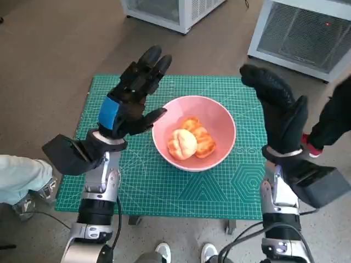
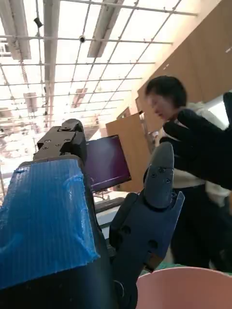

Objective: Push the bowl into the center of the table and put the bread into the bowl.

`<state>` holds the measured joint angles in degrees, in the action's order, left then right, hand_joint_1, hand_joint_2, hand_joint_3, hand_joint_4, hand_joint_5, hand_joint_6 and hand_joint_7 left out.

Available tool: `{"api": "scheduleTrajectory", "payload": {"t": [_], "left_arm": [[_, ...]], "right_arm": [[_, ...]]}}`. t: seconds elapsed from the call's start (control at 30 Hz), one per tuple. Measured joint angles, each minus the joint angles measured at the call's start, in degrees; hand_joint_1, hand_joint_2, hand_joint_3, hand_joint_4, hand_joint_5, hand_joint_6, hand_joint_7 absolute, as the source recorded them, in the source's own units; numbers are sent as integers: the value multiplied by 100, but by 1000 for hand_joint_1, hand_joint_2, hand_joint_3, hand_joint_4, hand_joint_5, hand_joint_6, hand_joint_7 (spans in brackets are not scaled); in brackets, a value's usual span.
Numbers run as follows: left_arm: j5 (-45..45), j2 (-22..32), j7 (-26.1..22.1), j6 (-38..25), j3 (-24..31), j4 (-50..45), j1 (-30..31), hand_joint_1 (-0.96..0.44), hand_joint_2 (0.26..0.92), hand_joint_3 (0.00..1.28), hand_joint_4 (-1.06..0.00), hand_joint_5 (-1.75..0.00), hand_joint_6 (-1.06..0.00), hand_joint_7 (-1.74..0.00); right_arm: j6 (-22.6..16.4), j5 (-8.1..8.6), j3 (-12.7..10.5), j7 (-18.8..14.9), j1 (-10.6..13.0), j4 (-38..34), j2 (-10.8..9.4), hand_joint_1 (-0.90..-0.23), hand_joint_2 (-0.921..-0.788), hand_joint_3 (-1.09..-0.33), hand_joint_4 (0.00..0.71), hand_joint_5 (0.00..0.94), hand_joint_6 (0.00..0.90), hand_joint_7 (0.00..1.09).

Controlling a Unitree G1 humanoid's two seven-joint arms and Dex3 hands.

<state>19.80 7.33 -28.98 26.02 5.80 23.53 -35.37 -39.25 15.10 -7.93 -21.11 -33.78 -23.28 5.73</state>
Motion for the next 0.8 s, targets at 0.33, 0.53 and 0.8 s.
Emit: {"api": "scheduleTrajectory", "payload": {"t": [0.33, 0.53, 0.8], "left_arm": [[-155, 38, 8, 193, 50, 25, 0, -667, 921, 397, -224, -1, -2, -512], [-157, 8, 64, 222, 96, 26, 0, -671, 921, 399, -219, 0, 1, -504], [-165, -87, 219, 284, 142, 27, 0, -681, 921, 395, -218, -1, 1, -468]], "right_arm": [[211, -204, 56, 209, -2, 286, 5, -754, -921, -742, 278, 0, 162, 509], [278, -269, 67, 314, -2, 370, 10, -750, -921, -740, 277, 0, 166, 504], [279, -357, 88, 369, -2, 428, 45, -744, -921, -741, 277, 0, 169, 500]]}}
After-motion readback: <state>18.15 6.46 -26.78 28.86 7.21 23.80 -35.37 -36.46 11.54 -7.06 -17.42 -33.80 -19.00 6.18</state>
